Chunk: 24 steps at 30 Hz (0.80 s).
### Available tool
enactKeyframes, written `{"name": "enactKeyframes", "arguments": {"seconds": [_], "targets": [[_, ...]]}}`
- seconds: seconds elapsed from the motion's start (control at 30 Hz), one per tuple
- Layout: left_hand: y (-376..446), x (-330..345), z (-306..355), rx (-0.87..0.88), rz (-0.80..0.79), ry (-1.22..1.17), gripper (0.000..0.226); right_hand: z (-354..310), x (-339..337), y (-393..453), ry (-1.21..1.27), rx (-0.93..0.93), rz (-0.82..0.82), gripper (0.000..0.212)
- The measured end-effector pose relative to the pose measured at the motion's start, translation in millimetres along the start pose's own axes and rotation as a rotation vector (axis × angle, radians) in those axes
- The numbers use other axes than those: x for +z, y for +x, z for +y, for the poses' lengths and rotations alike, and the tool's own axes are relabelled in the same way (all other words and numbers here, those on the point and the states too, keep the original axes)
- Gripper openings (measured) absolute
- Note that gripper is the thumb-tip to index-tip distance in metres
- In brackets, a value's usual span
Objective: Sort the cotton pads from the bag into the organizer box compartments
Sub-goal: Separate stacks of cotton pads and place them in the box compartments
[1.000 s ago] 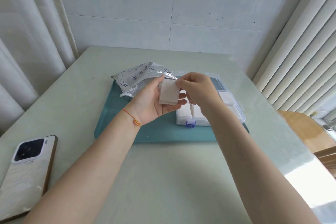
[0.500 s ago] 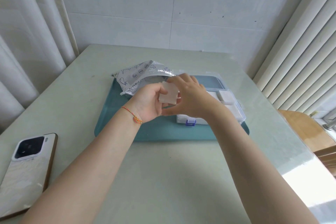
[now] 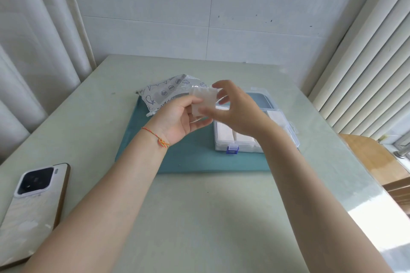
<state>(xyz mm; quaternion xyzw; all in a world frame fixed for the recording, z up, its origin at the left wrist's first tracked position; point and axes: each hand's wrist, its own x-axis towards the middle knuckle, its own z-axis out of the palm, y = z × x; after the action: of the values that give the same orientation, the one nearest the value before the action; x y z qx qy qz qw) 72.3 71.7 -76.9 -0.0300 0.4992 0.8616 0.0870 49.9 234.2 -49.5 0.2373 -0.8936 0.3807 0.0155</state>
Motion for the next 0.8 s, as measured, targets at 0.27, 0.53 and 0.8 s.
{"name": "enactKeyframes", "arguments": {"seconds": [0.27, 0.53, 0.8], "targets": [[4, 2, -6, 0.051, 0.105, 0.210, 0.033, -10, 6, -1, 0.300, 0.108, 0.029, 0.016], [-3, 8, 1, -0.036, 0.012, 0.036, 0.041, -6, 4, -1, 0.130, 0.066, 0.002, 0.007], [-3, 2, 0, -0.134, -0.023, -0.089, 0.057, -2, 11, -3, -0.152, -0.084, 0.087, 0.071]]}}
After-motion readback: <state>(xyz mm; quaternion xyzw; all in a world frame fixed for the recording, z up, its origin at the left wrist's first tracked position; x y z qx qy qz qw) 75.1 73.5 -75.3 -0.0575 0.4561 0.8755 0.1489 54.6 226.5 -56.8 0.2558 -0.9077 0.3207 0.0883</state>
